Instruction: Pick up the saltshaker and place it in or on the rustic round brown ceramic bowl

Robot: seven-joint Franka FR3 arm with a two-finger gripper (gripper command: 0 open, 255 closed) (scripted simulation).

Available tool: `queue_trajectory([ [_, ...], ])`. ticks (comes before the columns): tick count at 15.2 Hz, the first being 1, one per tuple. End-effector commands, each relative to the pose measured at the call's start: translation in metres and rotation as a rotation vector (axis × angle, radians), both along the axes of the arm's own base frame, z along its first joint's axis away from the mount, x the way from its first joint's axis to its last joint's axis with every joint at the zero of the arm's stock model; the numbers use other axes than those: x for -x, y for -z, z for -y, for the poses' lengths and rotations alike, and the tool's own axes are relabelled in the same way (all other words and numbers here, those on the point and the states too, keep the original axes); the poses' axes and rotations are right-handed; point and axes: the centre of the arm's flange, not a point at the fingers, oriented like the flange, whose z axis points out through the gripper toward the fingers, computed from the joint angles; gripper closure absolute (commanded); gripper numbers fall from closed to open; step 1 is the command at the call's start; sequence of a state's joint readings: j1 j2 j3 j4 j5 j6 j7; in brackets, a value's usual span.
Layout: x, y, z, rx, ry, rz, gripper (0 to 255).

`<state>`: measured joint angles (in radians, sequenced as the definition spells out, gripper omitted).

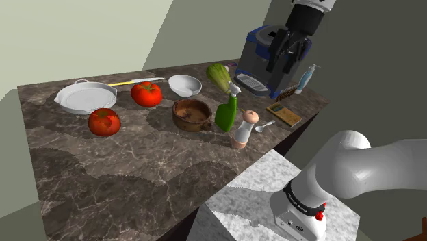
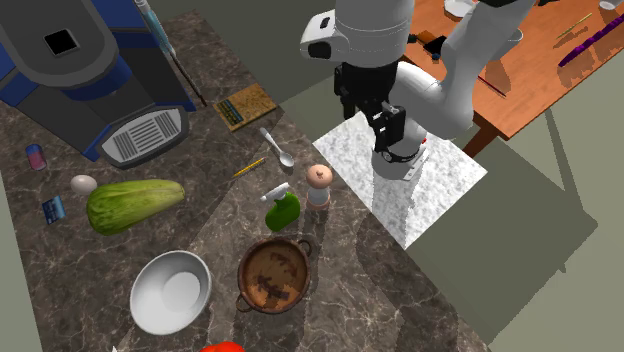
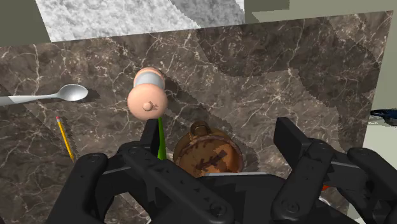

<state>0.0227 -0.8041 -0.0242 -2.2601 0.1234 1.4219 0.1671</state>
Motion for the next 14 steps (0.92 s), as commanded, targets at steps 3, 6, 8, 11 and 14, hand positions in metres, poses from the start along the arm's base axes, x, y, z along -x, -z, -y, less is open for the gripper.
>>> queue_trajectory([
  [3,-0.004,0.024,0.005,0.017,-0.003,0.013,0],
  [6,-0.011,0.061,0.012,0.042,-0.008,0.032,0],
  [8,-0.015,0.084,0.018,0.059,-0.012,0.045,0],
  [11,-0.023,0.12,0.027,0.084,-0.017,0.065,0],
  [14,-0.032,0.155,0.037,0.11,-0.022,0.084,0],
])
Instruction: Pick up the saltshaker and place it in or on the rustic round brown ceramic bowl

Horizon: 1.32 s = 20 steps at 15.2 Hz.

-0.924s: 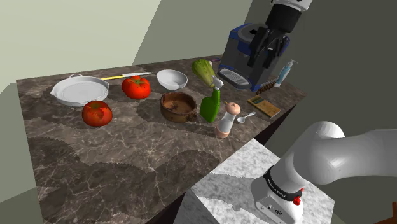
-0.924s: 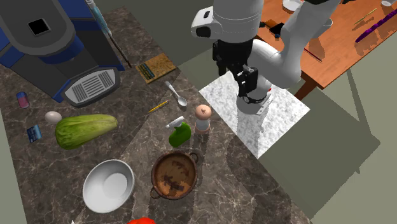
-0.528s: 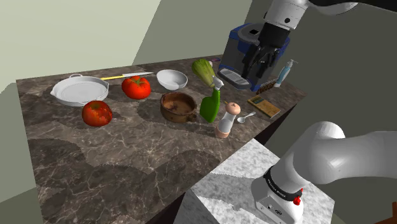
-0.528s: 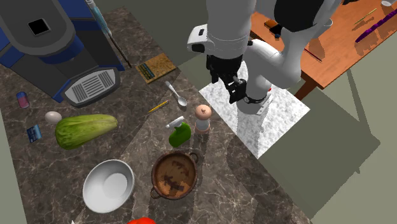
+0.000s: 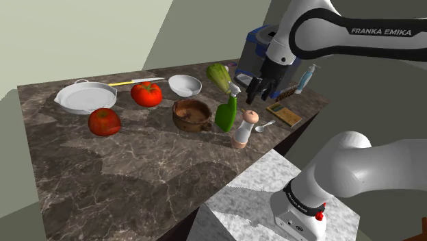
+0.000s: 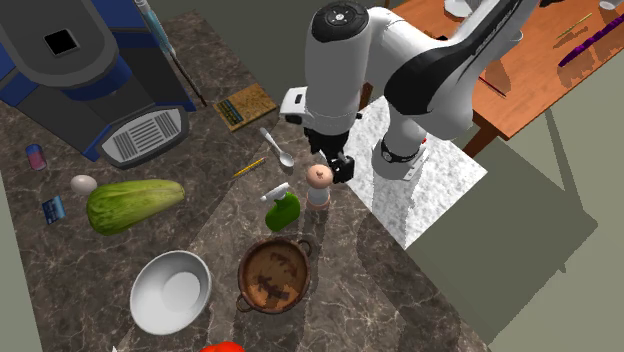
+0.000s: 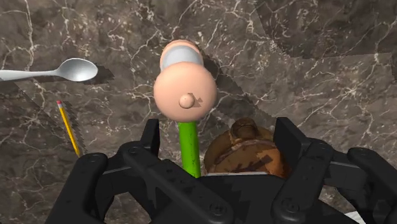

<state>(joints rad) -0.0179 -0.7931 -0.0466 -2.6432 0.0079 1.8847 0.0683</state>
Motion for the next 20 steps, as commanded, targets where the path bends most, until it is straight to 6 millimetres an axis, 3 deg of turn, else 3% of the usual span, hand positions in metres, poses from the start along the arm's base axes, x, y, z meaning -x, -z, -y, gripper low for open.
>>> queue_trajectory([
  [1,-0.005,0.021,0.009,0.018,-0.004,0.016,0],
  [3,-0.011,0.044,0.016,0.035,-0.008,0.029,0],
  [11,-0.015,0.087,0.017,0.037,-0.008,0.031,0],
  [19,-0.015,0.087,0.017,0.037,-0.008,0.031,0],
  [20,-0.015,0.087,0.017,0.037,-0.008,0.031,255],
])
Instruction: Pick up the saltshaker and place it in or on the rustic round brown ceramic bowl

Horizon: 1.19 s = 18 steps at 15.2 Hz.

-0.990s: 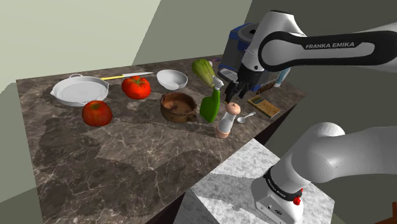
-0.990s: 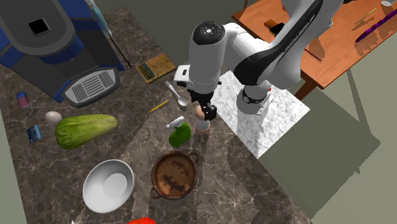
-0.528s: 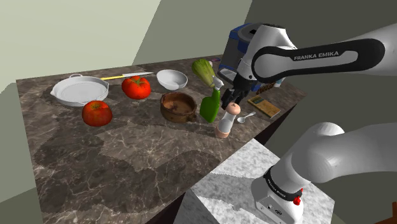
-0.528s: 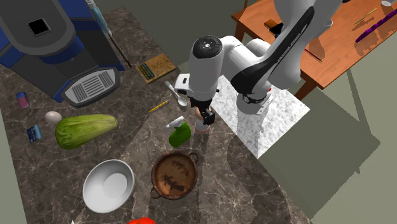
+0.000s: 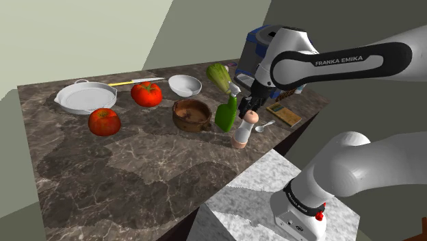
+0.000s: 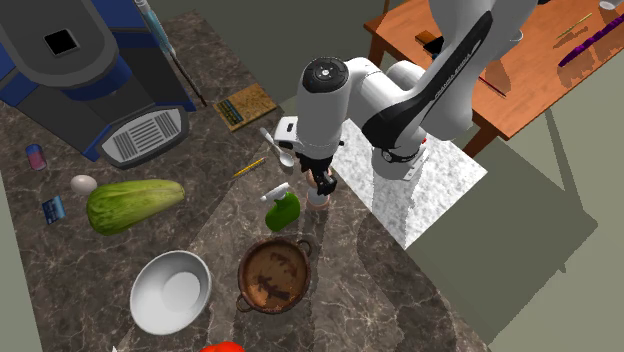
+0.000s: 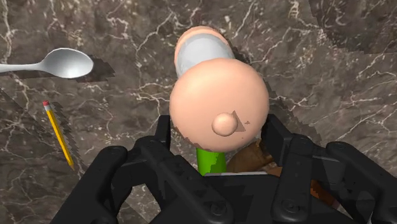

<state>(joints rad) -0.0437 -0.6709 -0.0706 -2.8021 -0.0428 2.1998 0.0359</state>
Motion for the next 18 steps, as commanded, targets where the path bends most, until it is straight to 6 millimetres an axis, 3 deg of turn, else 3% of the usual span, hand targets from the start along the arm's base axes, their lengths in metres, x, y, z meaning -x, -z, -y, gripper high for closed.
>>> queue_trajectory([
  [1,0.0,0.001,0.0,0.0,0.0,-0.001,255],
  [9,0.0,0.001,0.0,0.0,0.0,-0.001,255],
  [18,0.0,-0.047,0.0,0.0,0.0,-0.001,255],
])
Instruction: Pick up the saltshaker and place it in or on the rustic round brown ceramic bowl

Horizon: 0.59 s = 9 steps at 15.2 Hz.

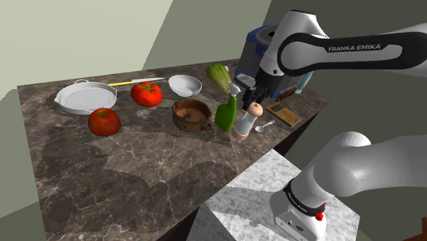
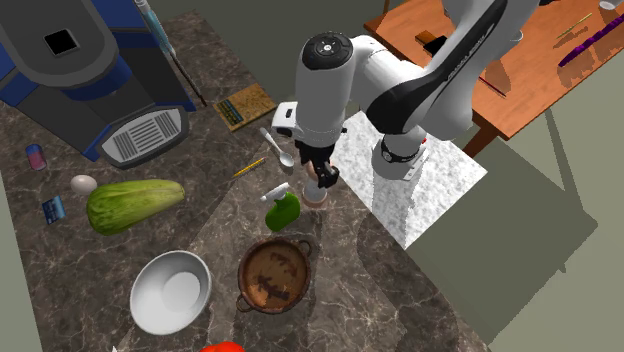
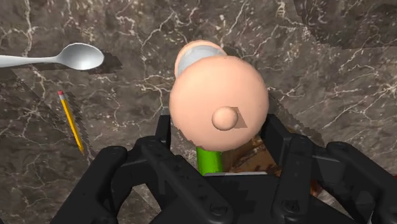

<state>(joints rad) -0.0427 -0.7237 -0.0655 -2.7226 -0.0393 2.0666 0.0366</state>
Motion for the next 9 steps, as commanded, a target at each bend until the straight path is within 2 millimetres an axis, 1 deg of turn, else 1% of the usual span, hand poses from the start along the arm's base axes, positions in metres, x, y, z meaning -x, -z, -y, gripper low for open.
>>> queue_trajectory([
  [1,-0.001,-0.01,0.0,0.0,0.0,0.0,255],
  [9,-0.001,-0.052,0.0,0.0,0.0,0.0,255],
])
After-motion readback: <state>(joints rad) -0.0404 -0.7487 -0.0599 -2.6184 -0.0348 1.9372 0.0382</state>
